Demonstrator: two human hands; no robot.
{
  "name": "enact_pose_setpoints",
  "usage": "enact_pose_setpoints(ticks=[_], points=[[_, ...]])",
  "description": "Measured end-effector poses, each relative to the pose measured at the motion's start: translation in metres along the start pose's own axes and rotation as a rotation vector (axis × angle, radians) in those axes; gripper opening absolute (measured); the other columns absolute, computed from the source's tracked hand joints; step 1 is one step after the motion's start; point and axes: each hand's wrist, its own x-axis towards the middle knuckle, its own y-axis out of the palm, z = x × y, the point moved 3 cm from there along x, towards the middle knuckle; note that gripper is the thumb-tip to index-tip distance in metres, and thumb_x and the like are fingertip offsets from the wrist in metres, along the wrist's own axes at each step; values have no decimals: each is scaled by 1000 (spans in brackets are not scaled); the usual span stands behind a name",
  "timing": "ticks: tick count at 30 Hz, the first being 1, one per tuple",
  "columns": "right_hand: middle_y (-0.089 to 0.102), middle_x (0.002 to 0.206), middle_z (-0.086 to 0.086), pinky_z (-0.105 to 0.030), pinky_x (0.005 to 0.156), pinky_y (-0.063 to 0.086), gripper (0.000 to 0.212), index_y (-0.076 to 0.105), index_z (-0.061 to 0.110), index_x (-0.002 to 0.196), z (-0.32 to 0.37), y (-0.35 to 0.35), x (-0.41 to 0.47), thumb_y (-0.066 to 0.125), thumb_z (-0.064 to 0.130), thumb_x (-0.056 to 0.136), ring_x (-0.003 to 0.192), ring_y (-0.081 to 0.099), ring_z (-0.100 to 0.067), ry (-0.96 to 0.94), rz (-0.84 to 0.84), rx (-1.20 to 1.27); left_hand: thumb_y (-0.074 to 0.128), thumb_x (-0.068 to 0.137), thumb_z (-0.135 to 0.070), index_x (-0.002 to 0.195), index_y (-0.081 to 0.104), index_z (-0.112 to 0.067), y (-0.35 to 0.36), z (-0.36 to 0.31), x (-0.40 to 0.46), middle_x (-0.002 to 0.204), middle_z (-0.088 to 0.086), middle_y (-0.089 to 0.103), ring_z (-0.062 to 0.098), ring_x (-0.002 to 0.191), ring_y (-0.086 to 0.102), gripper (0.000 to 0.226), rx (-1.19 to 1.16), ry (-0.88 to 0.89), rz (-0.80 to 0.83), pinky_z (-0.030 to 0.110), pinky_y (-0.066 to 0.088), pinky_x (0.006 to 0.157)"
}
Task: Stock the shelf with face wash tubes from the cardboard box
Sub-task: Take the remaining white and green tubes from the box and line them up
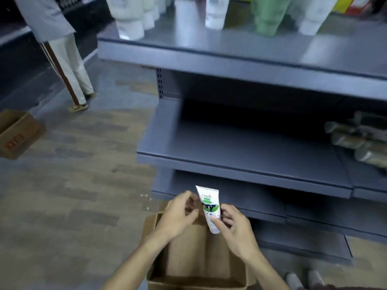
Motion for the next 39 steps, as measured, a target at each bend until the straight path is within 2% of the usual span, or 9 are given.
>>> enact_pose_setpoints(ticks=[3, 6, 11, 16, 21, 25, 30, 34, 39], points=[[70, 110, 13, -22, 89, 55, 33, 64, 43, 104, 62, -34, 4, 72, 15, 89, 99, 67, 1, -106, -56, 57, 66, 83, -13, 98, 63, -23, -33, -76, 10, 94, -11, 69, 2, 84, 66, 19, 20, 181, -39, 23, 54, 77], [71, 111, 14, -19, 87, 54, 36, 61, 44, 107, 121, -73, 6, 73, 16, 88, 100, 67, 2, -212, -132, 94, 64, 84, -13, 100, 62, -23, -66, -151, 14, 95, -10, 67, 5, 83, 66, 20, 39, 362, -57, 27, 56, 77], [74, 108, 14, -26, 87, 56, 34, 66, 31, 113, 206, -138, 6, 74, 10, 87, 101, 70, -6, -429, -213, 135, 68, 85, -12, 101, 64, -27, -114, -255, 11, 96, -10, 67, 6, 80, 66, 22, 59, 575, -156, 15, 51, 71], [74, 110, 10, -28, 92, 55, 32, 68, 29, 113, 258, -187, 5, 74, 12, 87, 103, 70, -8, -564, -282, 125, 69, 86, -13, 103, 63, -22, -130, -322, 10, 95, -10, 67, 1, 81, 65, 20, 74, 727, -198, 11, 50, 71], [73, 112, 11, -27, 92, 55, 32, 68, 23, 118, 275, -221, 5, 74, 15, 88, 104, 69, -7, -609, -303, 104, 69, 87, -16, 103, 62, -26, -122, -352, 15, 96, -9, 66, 4, 81, 65, 21, 63, 771, -220, 11, 50, 69], [74, 109, 12, -21, 89, 54, 30, 68, 20, 118, 272, -234, 11, 72, 15, 89, 102, 69, -5, -620, -309, 78, 69, 87, -18, 105, 61, -27, -113, -358, 22, 97, -10, 66, 4, 82, 65, 21, 76, 760, -229, 11, 49, 68], [72, 110, 13, -14, 88, 50, 26, 65, 25, 115, 281, -261, 31, 69, 15, 92, 103, 66, 0, -632, -337, 64, 69, 87, -20, 106, 62, -26, -109, -368, 33, 98, -10, 66, 3, 81, 65, 22, 84, 738, -258, 11, 49, 70], [71, 114, 8, -22, 94, 51, 24, 65, 22, 115, 290, -282, 62, 66, 11, 93, 105, 67, -7, -624, -331, 82, 69, 86, -19, 105, 62, -28, -105, -375, 45, 97, -9, 66, 3, 79, 65, 23, 72, 734, -270, 13, 49, 72], [68, 109, 0, -24, 90, 55, 28, 55, 15, 111, 286, -292, 95, 67, 2, 90, 95, 67, -5, -570, -284, 257, 69, 86, -20, 105, 61, -29, -96, -379, 62, 97, -9, 66, 3, 79, 66, 22, 56, 700, -283, 16, 51, 70]])
